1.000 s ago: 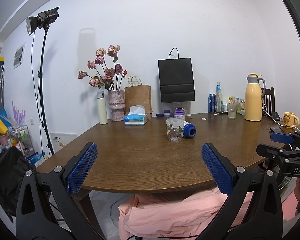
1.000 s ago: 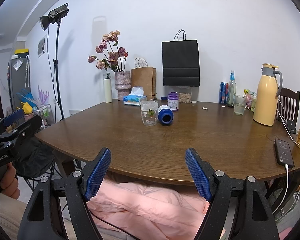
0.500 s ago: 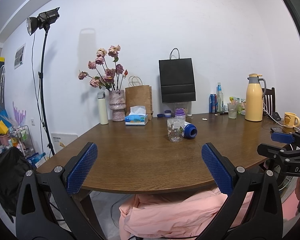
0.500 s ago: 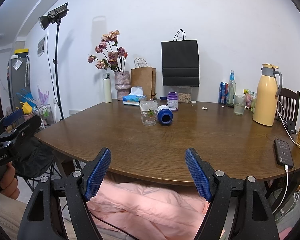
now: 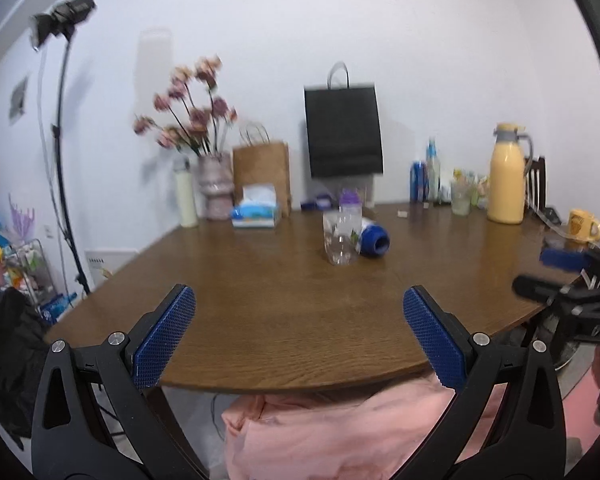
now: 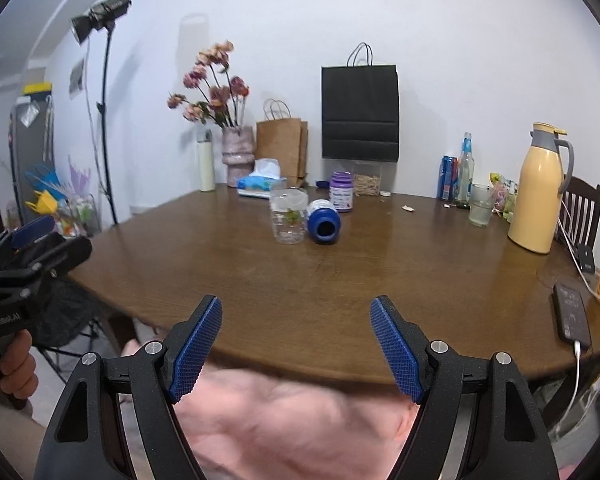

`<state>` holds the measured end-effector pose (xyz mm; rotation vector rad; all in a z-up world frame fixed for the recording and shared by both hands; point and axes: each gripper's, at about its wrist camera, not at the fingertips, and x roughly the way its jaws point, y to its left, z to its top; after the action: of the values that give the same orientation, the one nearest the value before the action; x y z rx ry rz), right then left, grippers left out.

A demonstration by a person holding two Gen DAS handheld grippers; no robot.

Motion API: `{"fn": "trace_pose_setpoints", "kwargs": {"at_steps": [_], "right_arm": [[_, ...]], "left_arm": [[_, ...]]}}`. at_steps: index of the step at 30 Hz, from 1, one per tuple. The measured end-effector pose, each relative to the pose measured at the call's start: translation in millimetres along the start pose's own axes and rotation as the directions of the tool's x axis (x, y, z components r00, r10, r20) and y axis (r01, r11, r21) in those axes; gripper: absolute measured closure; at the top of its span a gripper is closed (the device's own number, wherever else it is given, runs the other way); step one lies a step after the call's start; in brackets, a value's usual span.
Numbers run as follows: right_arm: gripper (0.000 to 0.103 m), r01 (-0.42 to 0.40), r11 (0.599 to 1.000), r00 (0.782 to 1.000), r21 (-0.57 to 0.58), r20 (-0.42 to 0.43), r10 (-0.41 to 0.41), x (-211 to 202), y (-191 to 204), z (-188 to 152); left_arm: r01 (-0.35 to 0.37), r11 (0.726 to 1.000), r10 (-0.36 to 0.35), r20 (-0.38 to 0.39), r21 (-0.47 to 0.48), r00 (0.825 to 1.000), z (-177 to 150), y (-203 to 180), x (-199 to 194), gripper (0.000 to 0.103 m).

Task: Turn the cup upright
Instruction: 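Reach the right gripper to the lying blue bottle and close on it, then lift the blue bottle with the right gripper while the left gripper grasps it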

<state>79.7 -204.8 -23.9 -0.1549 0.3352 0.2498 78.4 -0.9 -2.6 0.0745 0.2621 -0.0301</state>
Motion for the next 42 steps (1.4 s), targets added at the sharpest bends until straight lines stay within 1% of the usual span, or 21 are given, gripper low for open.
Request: {"fn": "trace_pose_setpoints", "kwargs": {"at_steps": [2, 3, 5, 7, 10, 13, 15, 18, 21, 23, 24, 25, 28, 31, 35, 36, 37, 38, 39, 41, 42], "right_arm": [[0.021, 0.004, 1.0, 1.0, -0.002, -0.019, -0.004, 19, -8, 9], [0.021, 0.012, 1.0, 1.0, 0.001, -0.019, -0.012, 32, -14, 16], [0.021, 0.01, 1.0, 0.999, -0.001, -0.033, -0.01, 52, -24, 29], [0.021, 0.015, 1.0, 0.999, -0.007, -0.051, -0.016, 77, -35, 46], [0.021, 0.01, 1.0, 0.991, -0.016, -0.137, -0.012, 128, -53, 71], [0.021, -0.053, 0.998, 0.98, 0.033, -0.188, 0.059, 181, -67, 91], [0.022, -0.055, 0.998, 0.974, 0.034, -0.219, 0.061, 216, -69, 97], [0.022, -0.055, 0.998, 0.956, 0.015, -0.287, 0.057, 264, -58, 99], [0.022, -0.047, 0.999, 0.945, -0.001, -0.325, 0.044, 293, -50, 95], [0.024, -0.05, 0.999, 0.932, 0.001, -0.361, 0.047, 311, -51, 91], [0.048, -0.06, 0.998, 0.93, 0.013, -0.363, 0.061, 315, -52, 89], [0.056, -0.064, 0.998, 0.928, 0.018, -0.367, 0.066, 318, -53, 89], [0.057, -0.077, 0.997, 0.93, 0.025, -0.357, 0.081, 319, -55, 90], [0.057, -0.085, 0.996, 0.931, 0.029, -0.353, 0.09, 318, -59, 91], [0.057, -0.07, 0.997, 0.941, 0.009, -0.331, 0.069, 288, -67, 82], [0.057, -0.075, 0.997, 0.939, -0.01, -0.337, 0.067, 273, -69, 74], [0.057, -0.091, 0.996, 0.938, -0.014, -0.338, 0.081, 262, -70, 68], [0.057, -0.134, 0.991, 0.934, -0.01, -0.335, 0.123, 243, -73, 60], [0.057, -0.173, 0.985, 0.927, -0.008, -0.338, 0.161, 229, -73, 53], [0.057, -0.274, 0.961, 0.908, -0.045, -0.342, 0.243, 195, -63, 38], [0.057, -0.306, 0.95, 0.9, -0.066, -0.344, 0.266, 184, -57, 33]], "left_arm": [[-0.007, 1.0, 0.007, -0.03, 0.007, 1.0, 3, -3, 27, 0.0], [-0.005, 1.0, 0.006, -0.059, 0.019, 0.998, 7, -6, 47, 0.0], [-0.01, 1.0, 0.012, -0.081, 0.02, 0.997, 13, -8, 70, 0.0], [0.011, 1.0, -0.01, -0.137, 0.009, 0.991, 21, -7, 97, 0.0], [0.032, 0.999, -0.04, -0.207, -0.043, 0.978, 29, 1, 134, 0.0], [0.06, 0.994, -0.083, -0.263, -0.092, 0.961, 34, 8, 164, 0.0], [0.06, 0.991, -0.094, -0.303, -0.12, 0.948, 36, 14, 183, 0.0], [0.07, 0.985, -0.118, -0.327, -0.156, 0.938, 35, 20, 198, 0.0], [0.064, 0.982, -0.125, -0.353, -0.177, 0.927, 31, 23, 212, 0.0], [0.065, 0.98, -0.131, -0.366, -0.186, 0.922, 30, 22, 218, 0.0], [0.067, 0.981, -0.13, -0.366, -0.18, 0.921, 28, 20, 220, 0.0], [0.069, 0.982, -0.129, -0.366, -0.175, 0.922, 29, 20, 222, 0.0], [0.074, 0.985, -0.126, -0.358, -0.156, 0.925, 29, 14, 225, 0.0], [0.083, 0.985, -0.133, -0.36, -0.151, 0.923, 32, 8, 227, 0.0], [0.105, 0.985, -0.148, -0.357, -0.137, 0.923, 34, -1, 218, 0.0], [0.116, 0.985, -0.155, -0.36, -0.13, 0.92, 33, -5, 214, 0.0], [0.135, 0.983, -0.172, -0.367, -0.125, 0.914, 33, -9, 209, 0.0], [0.163, 0.978, -0.2, -0.375, -0.128, 0.905, 33, -12, 205, 0.0], [0.193, 0.971, -0.232, -0.376, -0.139, 0.897, 34, -16, 199, 0.0], [0.252, 0.956, -0.291, -0.356, -0.153, 0.888, 38, -25, 192, 0.0], [0.272, 0.949, -0.311, -0.346, -0.156, 0.885, 40, -29, 191, 0.0]]}}
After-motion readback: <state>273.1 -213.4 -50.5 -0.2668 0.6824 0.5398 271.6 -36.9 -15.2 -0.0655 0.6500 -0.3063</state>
